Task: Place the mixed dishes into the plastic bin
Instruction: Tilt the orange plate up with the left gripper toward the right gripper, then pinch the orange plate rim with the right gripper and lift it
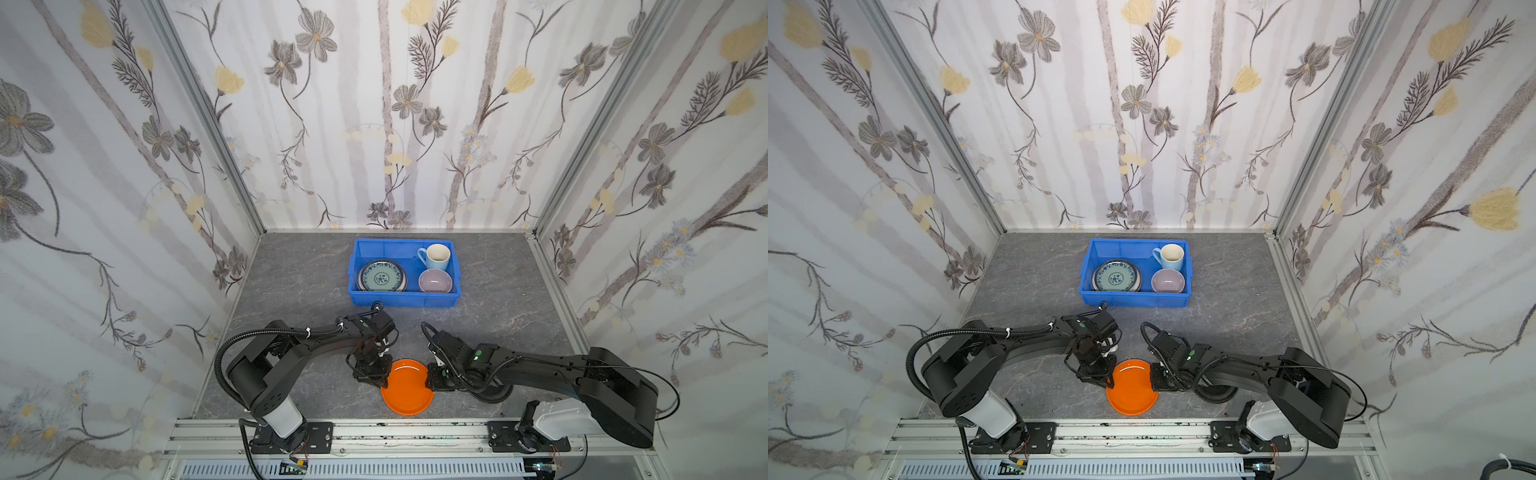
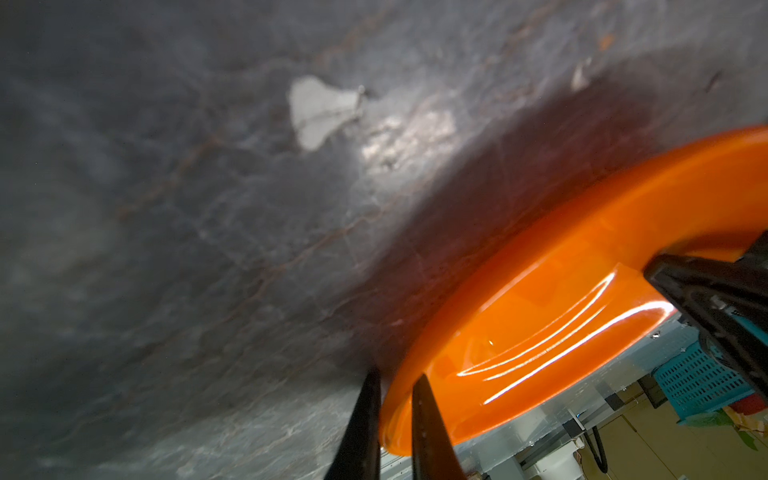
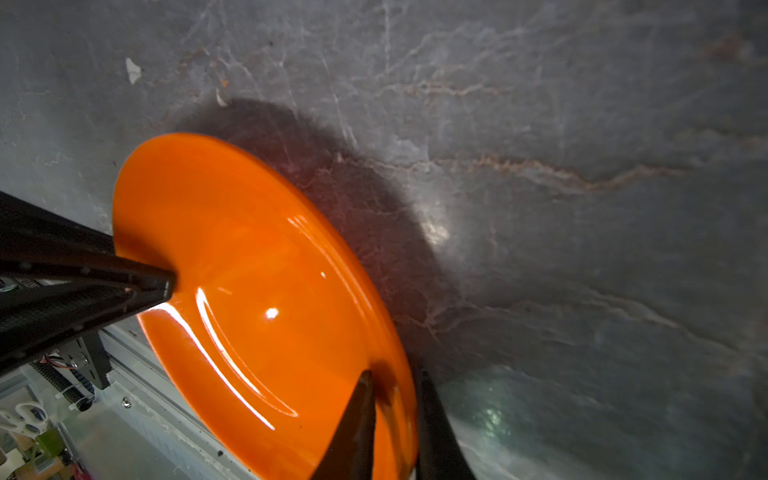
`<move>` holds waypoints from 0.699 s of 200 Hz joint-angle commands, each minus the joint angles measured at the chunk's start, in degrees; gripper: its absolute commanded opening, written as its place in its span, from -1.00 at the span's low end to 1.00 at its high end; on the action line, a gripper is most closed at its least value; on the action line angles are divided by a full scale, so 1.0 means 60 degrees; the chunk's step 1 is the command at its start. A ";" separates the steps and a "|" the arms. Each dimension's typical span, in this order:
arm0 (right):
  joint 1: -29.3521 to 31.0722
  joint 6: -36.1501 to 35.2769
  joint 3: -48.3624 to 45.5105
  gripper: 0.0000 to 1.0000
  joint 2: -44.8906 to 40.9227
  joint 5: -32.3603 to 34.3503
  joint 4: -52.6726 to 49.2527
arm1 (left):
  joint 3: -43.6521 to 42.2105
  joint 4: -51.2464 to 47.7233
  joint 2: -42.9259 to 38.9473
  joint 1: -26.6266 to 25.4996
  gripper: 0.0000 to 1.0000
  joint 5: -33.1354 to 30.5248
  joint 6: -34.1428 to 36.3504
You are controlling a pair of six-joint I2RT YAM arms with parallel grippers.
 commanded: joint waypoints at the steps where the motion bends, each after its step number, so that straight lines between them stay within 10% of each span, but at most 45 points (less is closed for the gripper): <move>1: -0.0073 -0.0254 0.0167 -0.77 0.0051 -0.0587 0.0645 | 0.0101 0.0101 0.0288 -0.0006 -0.74 -0.1314 0.0100; 99: -0.1420 -0.1250 0.1103 -0.93 -0.0138 -0.0787 -0.0165 | 0.1515 -0.1192 0.0004 0.1211 0.98 -0.1331 0.0954; 140: -0.1845 -0.1869 0.2171 -0.92 0.0130 -0.0983 -0.0762 | 0.2498 -0.2411 -0.0837 0.2156 1.00 -0.1448 0.1335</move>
